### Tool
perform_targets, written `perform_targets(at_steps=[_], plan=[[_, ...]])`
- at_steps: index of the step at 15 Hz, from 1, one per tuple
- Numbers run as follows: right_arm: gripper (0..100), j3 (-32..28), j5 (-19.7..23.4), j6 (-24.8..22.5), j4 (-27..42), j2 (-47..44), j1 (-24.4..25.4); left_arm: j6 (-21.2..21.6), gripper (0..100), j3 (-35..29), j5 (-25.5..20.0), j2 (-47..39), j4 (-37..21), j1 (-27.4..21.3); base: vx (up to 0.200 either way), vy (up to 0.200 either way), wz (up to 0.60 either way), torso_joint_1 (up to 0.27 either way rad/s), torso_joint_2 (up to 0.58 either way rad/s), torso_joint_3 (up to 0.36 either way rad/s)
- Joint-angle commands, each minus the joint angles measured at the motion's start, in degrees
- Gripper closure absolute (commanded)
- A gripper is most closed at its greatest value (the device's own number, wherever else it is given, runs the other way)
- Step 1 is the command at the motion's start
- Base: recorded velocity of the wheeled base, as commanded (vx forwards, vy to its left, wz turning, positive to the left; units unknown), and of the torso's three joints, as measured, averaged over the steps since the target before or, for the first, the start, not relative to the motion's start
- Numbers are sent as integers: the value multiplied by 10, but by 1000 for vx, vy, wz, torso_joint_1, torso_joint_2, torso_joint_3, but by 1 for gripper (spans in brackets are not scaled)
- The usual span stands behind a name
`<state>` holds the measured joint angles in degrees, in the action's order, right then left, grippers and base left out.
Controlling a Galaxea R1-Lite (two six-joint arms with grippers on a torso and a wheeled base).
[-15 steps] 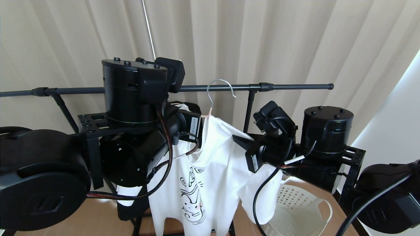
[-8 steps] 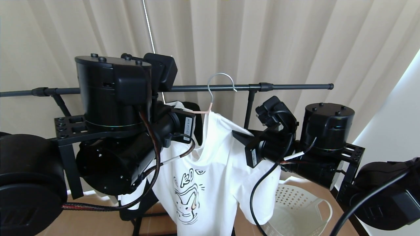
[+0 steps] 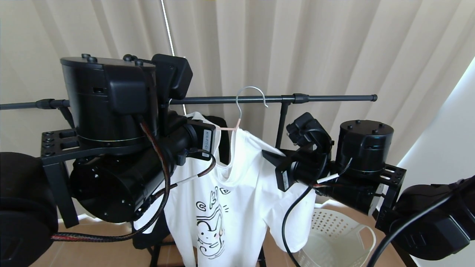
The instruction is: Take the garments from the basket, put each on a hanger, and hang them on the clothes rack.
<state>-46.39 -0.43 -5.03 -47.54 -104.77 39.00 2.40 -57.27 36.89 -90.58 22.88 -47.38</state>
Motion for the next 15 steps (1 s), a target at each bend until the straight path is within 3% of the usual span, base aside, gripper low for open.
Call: perform_targets(at_steps=[1, 9, 15], plan=[[100, -5, -1, 0, 1, -4, 0, 0, 100, 2, 0, 2, 1, 0, 0, 0, 0, 0, 0, 0], [100, -40, -17, 24, 2, -13, -11, 2, 100, 36, 0, 14, -2, -1, 0, 0, 0, 0, 0, 0], [100, -20, -11, 32, -12, 0, -10, 1, 100, 46, -2, -9, 1, -1, 0, 0, 0, 0, 0, 0]])
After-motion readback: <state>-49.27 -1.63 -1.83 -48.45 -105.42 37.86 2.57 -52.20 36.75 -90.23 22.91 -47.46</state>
